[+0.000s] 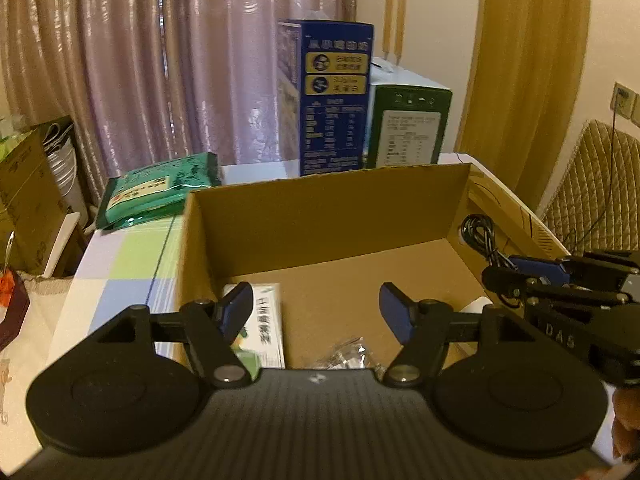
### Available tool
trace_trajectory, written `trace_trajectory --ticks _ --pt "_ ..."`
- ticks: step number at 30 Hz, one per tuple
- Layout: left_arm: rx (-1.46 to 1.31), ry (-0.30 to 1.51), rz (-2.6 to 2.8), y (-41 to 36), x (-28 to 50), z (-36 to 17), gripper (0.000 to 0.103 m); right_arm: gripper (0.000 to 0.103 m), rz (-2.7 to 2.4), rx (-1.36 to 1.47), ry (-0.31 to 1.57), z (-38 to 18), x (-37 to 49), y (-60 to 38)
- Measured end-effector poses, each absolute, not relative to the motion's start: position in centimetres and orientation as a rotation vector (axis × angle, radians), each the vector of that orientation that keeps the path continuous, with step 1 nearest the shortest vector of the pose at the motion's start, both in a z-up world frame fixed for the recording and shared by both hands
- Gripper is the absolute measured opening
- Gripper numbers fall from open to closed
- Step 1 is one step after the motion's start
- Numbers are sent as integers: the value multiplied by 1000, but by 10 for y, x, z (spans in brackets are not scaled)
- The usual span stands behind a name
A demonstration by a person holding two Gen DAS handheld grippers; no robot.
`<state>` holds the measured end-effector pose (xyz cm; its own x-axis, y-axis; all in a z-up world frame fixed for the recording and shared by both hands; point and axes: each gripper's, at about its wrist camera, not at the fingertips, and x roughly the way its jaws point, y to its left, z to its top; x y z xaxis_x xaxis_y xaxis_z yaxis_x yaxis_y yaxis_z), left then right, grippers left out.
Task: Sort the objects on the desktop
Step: 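Carry the spray box and cable over the box and open the left tool, then open the right tool to drop the black cable into the box, then move both tools back to the table toward the foil bag and white medicine box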
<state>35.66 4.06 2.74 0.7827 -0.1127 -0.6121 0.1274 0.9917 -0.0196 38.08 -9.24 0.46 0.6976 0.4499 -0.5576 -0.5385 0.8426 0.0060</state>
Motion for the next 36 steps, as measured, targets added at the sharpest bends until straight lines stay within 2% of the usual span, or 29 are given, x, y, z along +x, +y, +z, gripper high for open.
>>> trace_trajectory --ticks 6,7,8,10,18,20,23,36 --pt "9 629 -99 55 335 33 65 18 569 -159 547 10 378 -85" --pt "3 625 -93 58 330 34 65 28 570 -159 541 11 378 -84" --pt "-5 622 -89 61 326 35 65 55 572 -154 535 13 378 -84" --pt "-24 621 -87 66 315 37 65 80 574 -136 506 17 373 -88" --pt "-43 605 -62 78 250 46 66 81 531 -116 473 33 334 -126" --pt "-44 606 -57 78 230 48 68 89 519 -103 476 32 319 -140" --pt "-45 624 -58 76 201 47 75 95 493 -74 506 27 291 -165" --pt "-31 682 -72 61 94 30 87 101 461 60 633 16 186 -231"
